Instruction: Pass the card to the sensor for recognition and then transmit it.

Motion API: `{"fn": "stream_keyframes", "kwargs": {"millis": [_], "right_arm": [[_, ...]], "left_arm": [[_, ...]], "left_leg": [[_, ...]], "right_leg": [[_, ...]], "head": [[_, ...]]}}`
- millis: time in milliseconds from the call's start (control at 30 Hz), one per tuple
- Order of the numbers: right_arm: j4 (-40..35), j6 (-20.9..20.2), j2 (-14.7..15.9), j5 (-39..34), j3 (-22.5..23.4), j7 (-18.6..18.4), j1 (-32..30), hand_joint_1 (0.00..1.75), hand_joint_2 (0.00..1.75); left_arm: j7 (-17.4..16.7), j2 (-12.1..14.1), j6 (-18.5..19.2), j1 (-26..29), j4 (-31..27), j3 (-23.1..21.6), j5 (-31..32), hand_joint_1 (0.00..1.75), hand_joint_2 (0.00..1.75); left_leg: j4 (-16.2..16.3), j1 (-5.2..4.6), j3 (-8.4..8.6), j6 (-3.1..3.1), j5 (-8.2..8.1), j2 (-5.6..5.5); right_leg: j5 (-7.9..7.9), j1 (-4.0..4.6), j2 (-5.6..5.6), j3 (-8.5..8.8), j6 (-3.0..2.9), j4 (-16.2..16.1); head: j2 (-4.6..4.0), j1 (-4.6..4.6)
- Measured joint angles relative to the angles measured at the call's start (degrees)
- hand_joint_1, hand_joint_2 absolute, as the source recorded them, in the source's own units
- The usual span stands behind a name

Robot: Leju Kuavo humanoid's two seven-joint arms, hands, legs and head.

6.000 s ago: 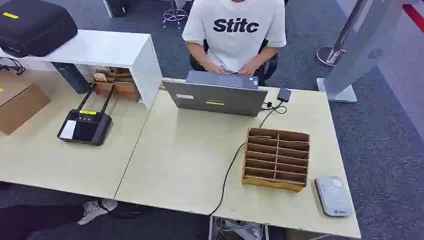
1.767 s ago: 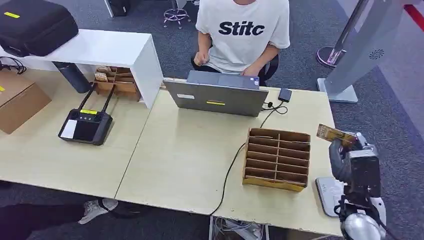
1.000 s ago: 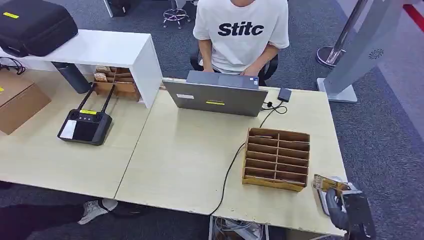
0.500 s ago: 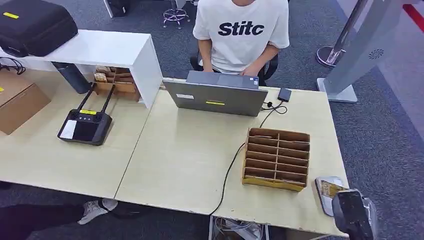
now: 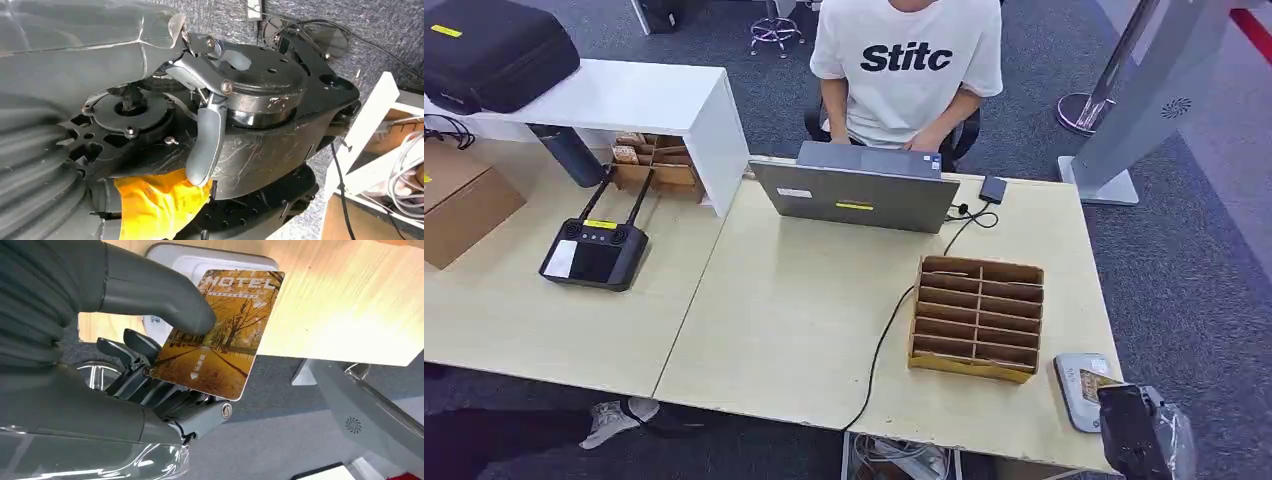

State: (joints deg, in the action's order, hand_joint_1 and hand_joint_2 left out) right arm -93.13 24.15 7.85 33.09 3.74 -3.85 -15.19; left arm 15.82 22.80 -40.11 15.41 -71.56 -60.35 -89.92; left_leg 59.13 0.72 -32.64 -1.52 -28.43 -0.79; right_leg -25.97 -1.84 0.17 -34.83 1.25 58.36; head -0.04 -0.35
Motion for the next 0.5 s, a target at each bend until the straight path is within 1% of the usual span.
{"fn": "stream_keyframes", "kwargs": {"millis": [133, 233, 367, 500], "right_arm": [[0.0, -2.5, 0.0, 0.9, 0.0, -2.3, -0.3, 1.75, 1.75], [0.2, -3.6, 0.0, 0.7, -0.2, -3.5, -0.5, 1.75, 1.75], [0.4, -4.4, 0.7, 0.7, -1.1, -5.1, -0.7, 1.75, 1.75], [0.4, -4.6, 1.2, 0.8, -1.8, -5.4, -0.9, 1.75, 1.75]], "left_arm": [[-0.2, 0.0, 0.0, 0.1, -0.1, 0.0, 0.0, 0.00, 1.75], [-0.6, 0.0, 0.0, 0.1, -0.1, 0.0, 0.0, 0.00, 1.75], [-0.8, 0.0, 0.0, 0.1, -0.1, 0.0, 0.0, 0.00, 1.75], [-0.8, 0.0, 0.0, 0.1, -0.1, 0.0, 0.0, 0.00, 1.75]], "left_leg": [[0.0, 0.00, 0.00, 0.00, 0.00, -0.01], [0.0, 0.00, 0.00, 0.00, 0.00, 0.00], [0.0, 0.00, 0.00, 0.00, 0.00, 0.00], [0.0, 0.00, 0.00, 0.00, 0.00, 0.00]], "right_leg": [[0.00, 0.00, 0.00, 0.00, 0.00, 0.0], [0.00, 0.00, 0.00, 0.00, 0.00, 0.0], [0.00, 0.00, 0.00, 0.00, 0.00, 0.0], [0.00, 0.00, 0.00, 0.00, 0.00, 0.0]], "head": [[0.00, 0.00], [0.00, 0.00], [0.00, 0.02], [0.00, 0.00]]}}
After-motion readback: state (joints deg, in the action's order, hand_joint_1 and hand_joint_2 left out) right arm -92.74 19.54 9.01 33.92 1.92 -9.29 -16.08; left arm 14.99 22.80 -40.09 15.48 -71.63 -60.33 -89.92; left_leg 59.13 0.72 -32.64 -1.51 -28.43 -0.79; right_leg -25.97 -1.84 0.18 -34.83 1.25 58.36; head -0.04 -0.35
